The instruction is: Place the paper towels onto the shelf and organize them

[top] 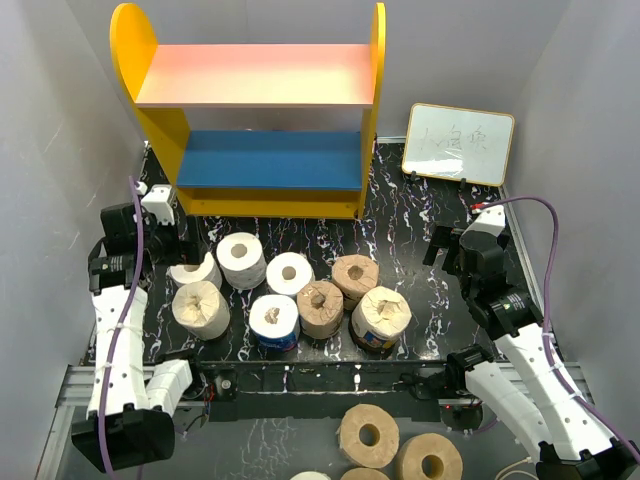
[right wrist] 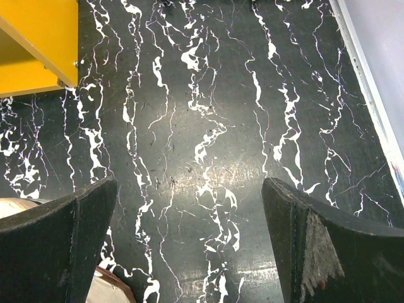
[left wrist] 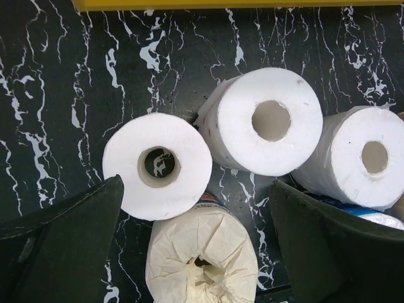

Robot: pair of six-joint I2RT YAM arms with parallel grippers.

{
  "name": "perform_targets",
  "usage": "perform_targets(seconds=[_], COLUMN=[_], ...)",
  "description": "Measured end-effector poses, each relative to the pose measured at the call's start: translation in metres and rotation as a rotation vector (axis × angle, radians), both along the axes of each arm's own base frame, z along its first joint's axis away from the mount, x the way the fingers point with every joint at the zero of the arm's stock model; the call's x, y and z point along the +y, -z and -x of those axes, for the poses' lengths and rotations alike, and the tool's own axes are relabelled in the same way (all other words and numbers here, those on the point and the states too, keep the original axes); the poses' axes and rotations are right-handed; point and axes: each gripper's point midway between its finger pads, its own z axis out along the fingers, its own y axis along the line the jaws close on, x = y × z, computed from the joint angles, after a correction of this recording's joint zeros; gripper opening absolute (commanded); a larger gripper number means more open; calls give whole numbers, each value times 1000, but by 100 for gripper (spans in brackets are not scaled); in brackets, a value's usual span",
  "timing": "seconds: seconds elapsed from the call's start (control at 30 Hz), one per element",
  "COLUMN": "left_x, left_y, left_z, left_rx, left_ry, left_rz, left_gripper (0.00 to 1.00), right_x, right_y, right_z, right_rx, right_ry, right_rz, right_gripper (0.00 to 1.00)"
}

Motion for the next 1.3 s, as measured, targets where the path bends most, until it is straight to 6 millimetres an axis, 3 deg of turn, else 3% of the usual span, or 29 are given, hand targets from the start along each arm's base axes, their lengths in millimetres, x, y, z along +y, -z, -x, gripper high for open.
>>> perform_targets(seconds=[0.17,0.73,0.8,0.9,1.0,1.13,1.23,1.3], left_x=[1,-3,-4,-8,-15,-20,-17,-19], left_y=[-10,-3,0,0,2,-3,7,13], left_z=[4,8,9,9,12,-2,-11,-7], left_rx=[-45,-40,-35,-36,-2,84,133,163], left_ry=[5,26,29,47,96,201,250,282], left_rz=[-18,0,5,21,41,42,30,33], left_gripper=[99,99,99,98,98,98,99,98], right_x=[0,-8,-12,-12,-12,-8,-8,-11], right_y=[0,-1,-10,-66,-82,-54,-30,-27], right_z=[0,2,3,-13,-20,-16,-8,-5], right_rx=[0,14,49,-11,-43,19,77,75], right_ry=[-1,44,66,110,122,82,69,83], right_rz=[0,16,36,19,13,32,46,41], right_gripper=[98,99,99,99,98,99,99,99])
